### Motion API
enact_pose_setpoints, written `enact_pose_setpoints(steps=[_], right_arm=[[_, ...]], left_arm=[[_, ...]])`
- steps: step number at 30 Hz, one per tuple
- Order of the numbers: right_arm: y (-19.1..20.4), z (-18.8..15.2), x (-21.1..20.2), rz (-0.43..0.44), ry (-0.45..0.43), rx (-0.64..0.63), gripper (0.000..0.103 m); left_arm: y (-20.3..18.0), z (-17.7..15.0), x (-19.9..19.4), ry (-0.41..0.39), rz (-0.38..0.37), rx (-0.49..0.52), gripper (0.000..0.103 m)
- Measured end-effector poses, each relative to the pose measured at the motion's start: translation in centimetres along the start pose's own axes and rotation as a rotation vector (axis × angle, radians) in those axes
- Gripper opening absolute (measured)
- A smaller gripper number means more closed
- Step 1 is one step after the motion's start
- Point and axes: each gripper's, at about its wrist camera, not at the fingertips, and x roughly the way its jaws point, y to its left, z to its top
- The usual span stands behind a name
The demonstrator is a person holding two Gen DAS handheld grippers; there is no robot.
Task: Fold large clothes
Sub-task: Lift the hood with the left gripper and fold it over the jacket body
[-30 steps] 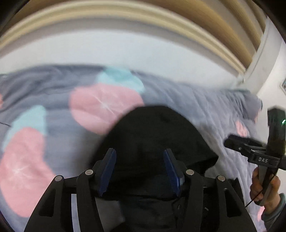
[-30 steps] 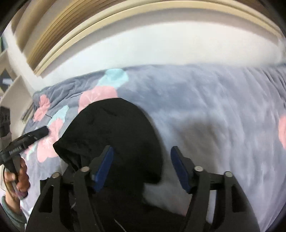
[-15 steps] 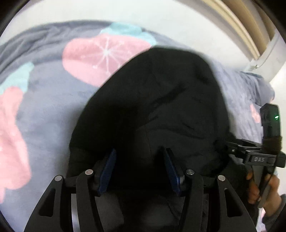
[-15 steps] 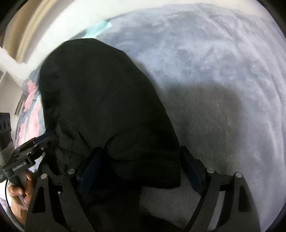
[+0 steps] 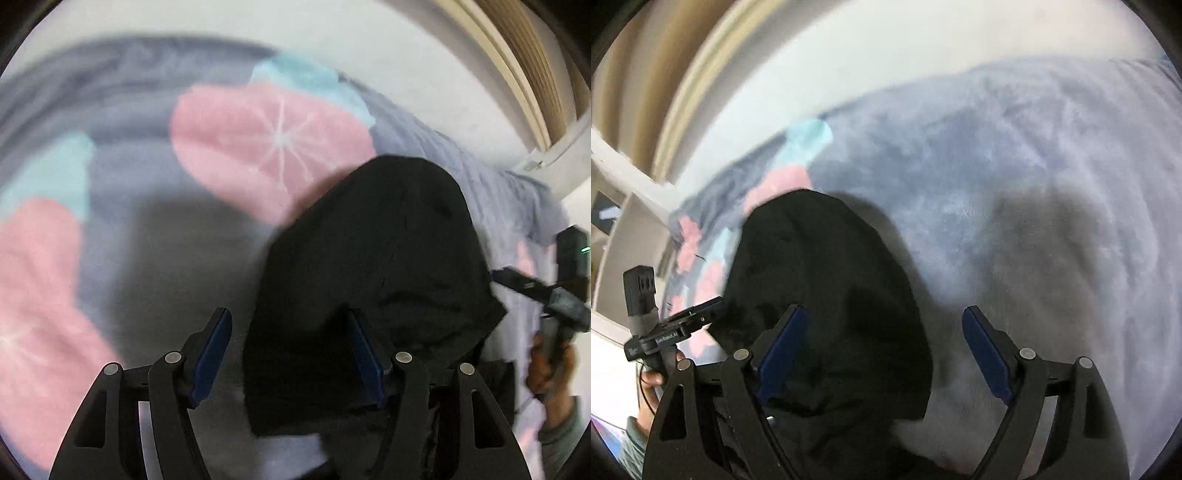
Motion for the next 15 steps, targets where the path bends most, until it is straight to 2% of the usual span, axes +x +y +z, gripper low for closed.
enact_pose_setpoints(steps=[2, 3, 5, 8, 9, 11, 12, 13, 15], right_arm=[[0.2, 0.2, 1.8, -0.012, 0.047, -0.01, 0.088], [0.1, 0.4, 3.0, -0.005, 0.09, -0.011, 0.088], [-0.1, -0.1, 5.1, 0.032, 0.161, -0.001, 0.088], [0.5, -0.4, 6.7, 0.051, 0.163, -0.018, 0.089], [0.8, -0.4, 6.8, 0.062, 0.164, -0.019, 0.087], [1.5, -0.3, 7.1, 0.071, 0.175, -0.024, 0.081], [1.8, -0.4, 7.4, 0.061, 0.177, -0.029, 0.074], [2.3, -0.6, 7.3, 0.058, 0.177, -0.04, 0.062], [3.3, -0.9, 7.0, 0.048, 0.159, -0.075, 0.049]], left_arm=[[0.9, -0.2, 1.2, 0.03, -0.097, -0.058, 0.066], [1.1, -0.1, 1.6, 0.039, -0.118, -0.071, 0.066], [1.1, -0.2, 2.2, 0.044, -0.124, -0.072, 0.066], [0.9, -0.2, 2.5, 0.033, -0.126, -0.059, 0.065], [0.7, -0.2, 2.4, 0.028, -0.123, -0.049, 0.058], [0.0, -1.0, 1.8, 0.026, -0.13, -0.014, 0.043], [-0.5, -1.3, 1.3, 0.024, -0.13, 0.005, 0.037], [-0.8, -1.7, 0.7, 0.016, -0.133, 0.029, 0.034], [-1.1, -3.0, -0.6, -0.003, -0.142, 0.067, 0.025]])
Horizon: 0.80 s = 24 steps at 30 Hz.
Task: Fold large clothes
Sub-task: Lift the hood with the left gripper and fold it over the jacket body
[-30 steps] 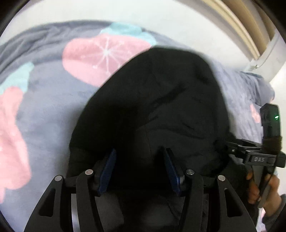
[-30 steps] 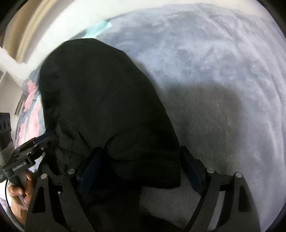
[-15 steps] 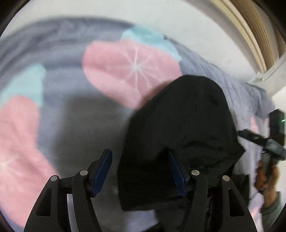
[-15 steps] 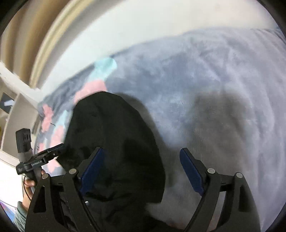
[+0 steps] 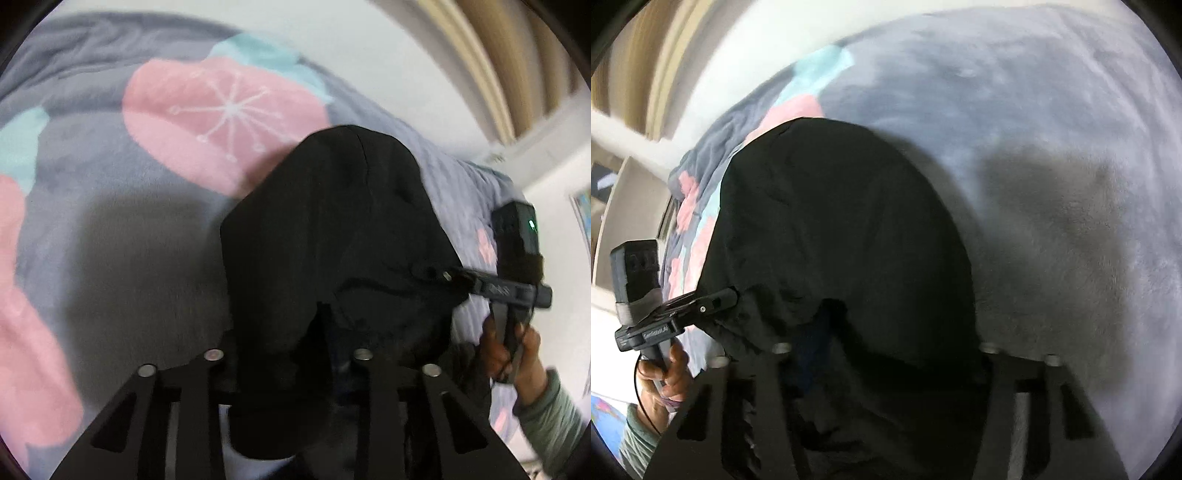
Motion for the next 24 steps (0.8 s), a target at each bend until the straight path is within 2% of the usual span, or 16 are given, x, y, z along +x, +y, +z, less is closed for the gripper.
enact_pose_setpoints(steps=[1, 4, 8, 11, 14, 16, 19, 22, 24], right_arm=[[0.6, -0.4, -0.3, -0.024, -0.018, -0.032, 0.04], [3.0, -2.4, -2.5, -0.064, -0.086, -0.129, 0.022], [7.7, -7.2, -9.1, -0.131, -0.264, -0.318, 0.018], [9.7, -11.7, -15.2, -0.08, -0.386, -0.374, 0.018], [11.9, -16.8, -19.0, -0.108, -0.446, -0.436, 0.017], [13.3, -20.2, -20.3, -0.168, -0.459, -0.477, 0.018], [14.7, -25.1, -21.0, -0.235, -0.441, -0.503, 0.018], [13.3, -29.4, -20.2, -0.251, -0.32, -0.435, 0.024], [11.3, -31.7, -18.8, -0.269, -0.204, -0.345, 0.031]], left_arm=[[-0.1, -0.7, -0.8, -0.01, -0.002, 0.003, 0.023], [-2.3, -2.9, -4.1, -0.09, -0.004, 0.054, 0.019], [-7.6, -7.3, -11.3, -0.232, -0.008, 0.212, 0.019], [-10.3, -11.1, -15.8, -0.293, -0.013, 0.287, 0.019], [-12.5, -15.7, -18.7, -0.307, 0.02, 0.345, 0.019], [-14.2, -18.6, -19.6, -0.284, 0.047, 0.378, 0.019], [-15.0, -23.5, -19.4, -0.183, 0.113, 0.396, 0.022], [-12.7, -28.5, -16.8, -0.01, 0.183, 0.296, 0.022], [-10.8, -31.2, -15.8, 0.07, 0.219, 0.219, 0.022]])
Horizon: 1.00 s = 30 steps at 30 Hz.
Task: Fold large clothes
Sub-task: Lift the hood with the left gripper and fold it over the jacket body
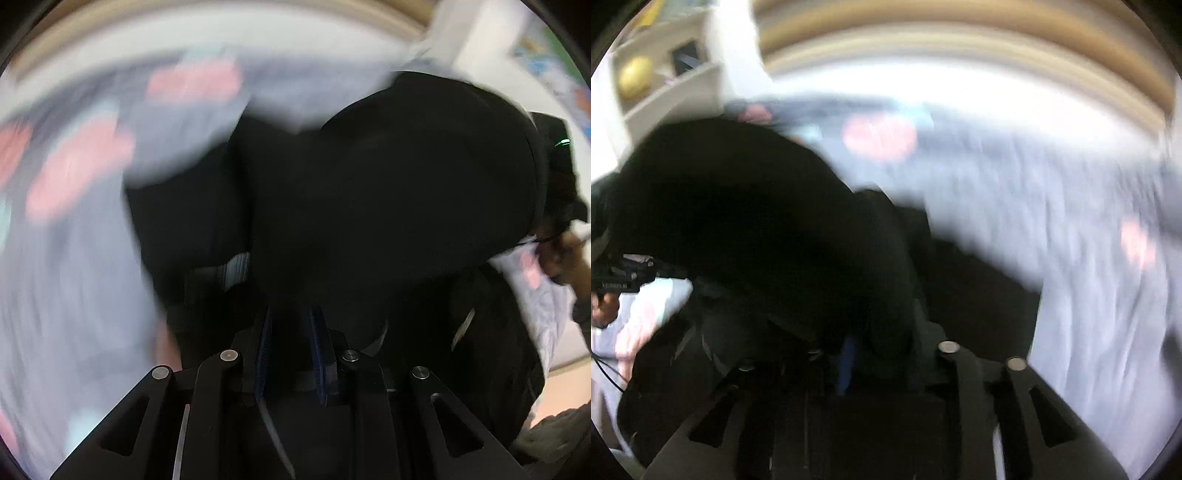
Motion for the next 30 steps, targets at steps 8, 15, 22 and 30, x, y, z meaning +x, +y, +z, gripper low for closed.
enact_pose_setpoints(steps=[8, 15, 22, 30], right_arm=[[-2.5, -4.4, -5.7, -0.037, 0.111, 0.162, 0.034], [0.9, 0.0, -12.4, -0.009, -0.055, 0.087, 0.048], [4.0, 3.7, -6.1, 0.087, 0.011, 0.152, 0.05], [4.2, -2.4, 7.8, 0.091, 0.317, 0.22, 0.058]], left_arm=[[0.5, 0.2, -6.3, -0.134, -0.035, -0.104, 0.021], [-4.0, 7.6, -9.3, -0.275, -0.106, -0.046, 0.027], [-4.1, 10.2, -2.6, -0.139, -0.247, -0.17, 0.027], [-1.6, 1.7, 9.9, 0.137, -0.312, -0.387, 0.025]])
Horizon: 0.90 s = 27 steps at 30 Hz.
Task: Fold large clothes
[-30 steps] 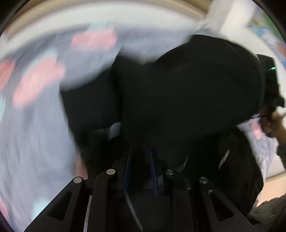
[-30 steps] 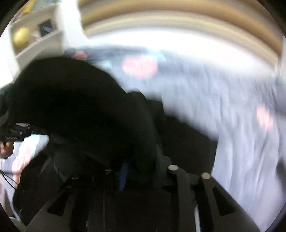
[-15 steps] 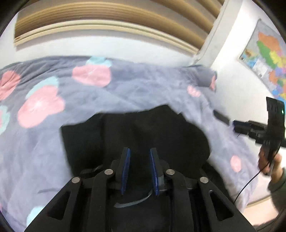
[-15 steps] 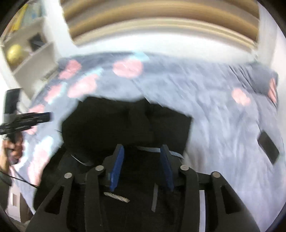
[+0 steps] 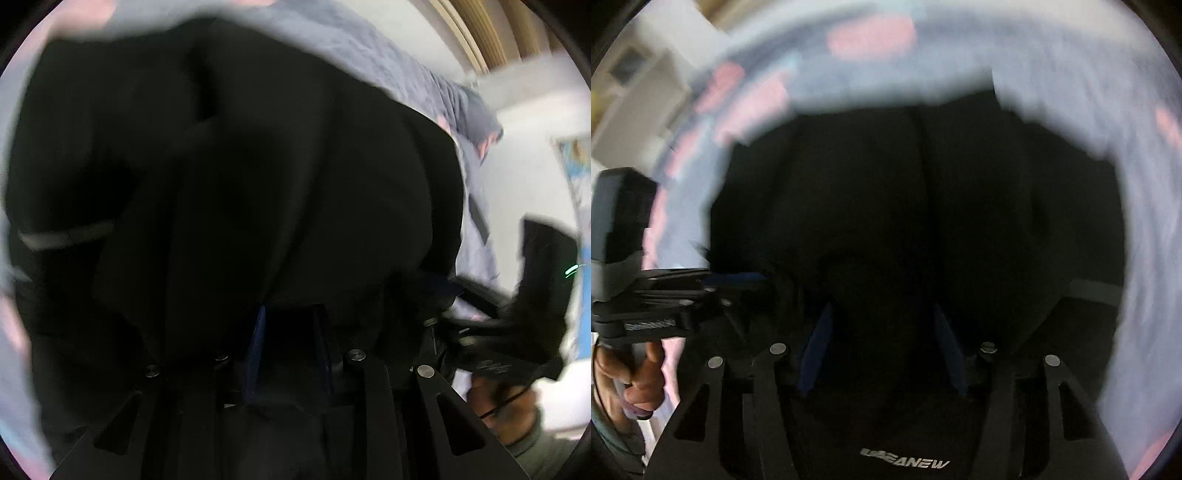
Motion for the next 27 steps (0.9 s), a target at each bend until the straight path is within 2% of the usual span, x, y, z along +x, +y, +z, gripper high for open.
enact_pose_setpoints(steps=[2, 4, 6, 8, 10, 12, 13, 14, 16, 17, 18, 19, 20, 22, 27], right_arm=[[-0.5, -1.4, 1.8, -0.016, -0.005, -0.01, 0.058], [-0.1, -1.5, 1.7, -0.039, -0.017, -0.03, 0.058], [0.1, -1.1, 0.9, -0.035, -0.01, -0.022, 0.058], [0.0, -1.2, -1.2, 0.007, -0.027, -0.003, 0.058], [0.1, -1.5, -3.5, 0.054, -0.074, -0.004, 0.058], [0.5, -2.2, -5.9, 0.081, -0.131, -0.02, 0.06], [0.8, -2.5, -6.4, 0.08, -0.142, -0.028, 0.061], [1.1, -2.6, -6.3, 0.069, -0.139, -0.035, 0.061], [1.4, -2.5, -4.2, 0.002, -0.096, -0.052, 0.061], [1.3, -2.4, -2.7, -0.035, -0.059, -0.045, 0.061], [1.1, -2.4, -1.2, -0.048, -0.024, -0.033, 0.061], [0.7, -2.4, 0.4, -0.046, 0.014, -0.013, 0.061], [0.6, -2.1, 1.4, -0.045, 0.03, 0.0, 0.061], [0.9, -2.1, 1.7, -0.067, 0.032, -0.006, 0.06], [2.3, -2.8, -1.5, -0.08, 0.002, -0.036, 0.061]], left_arm=[[0.7, -0.4, 0.0, -0.033, -0.039, -0.045, 0.024], [0.3, -0.7, -0.5, -0.055, -0.039, -0.041, 0.024], [-1.1, -1.3, -1.7, -0.079, -0.011, 0.012, 0.024], [-3.1, -2.4, -3.7, -0.107, 0.008, 0.091, 0.025], [-4.5, -3.3, -5.4, -0.135, -0.041, 0.132, 0.03], [-5.2, -4.2, -6.5, -0.163, -0.107, 0.143, 0.057], [-5.3, -4.4, -6.4, -0.16, -0.129, 0.136, 0.062], [-5.1, -4.4, -5.6, -0.145, -0.129, 0.127, 0.063], [-4.4, -4.1, -3.4, -0.108, -0.081, 0.095, 0.063], [-3.4, -4.0, -1.4, -0.062, -0.051, 0.061, 0.061], [-2.7, -3.6, 0.0, -0.039, -0.026, 0.039, 0.049], [-2.0, -3.6, 1.0, -0.031, -0.015, 0.015, 0.047], [-1.6, -3.6, 1.2, -0.038, -0.034, -0.01, 0.047], [-1.7, -3.7, 0.4, -0.055, -0.048, -0.038, 0.046], [-3.7, -6.4, -3.7, -0.114, -0.016, 0.016, 0.045]])
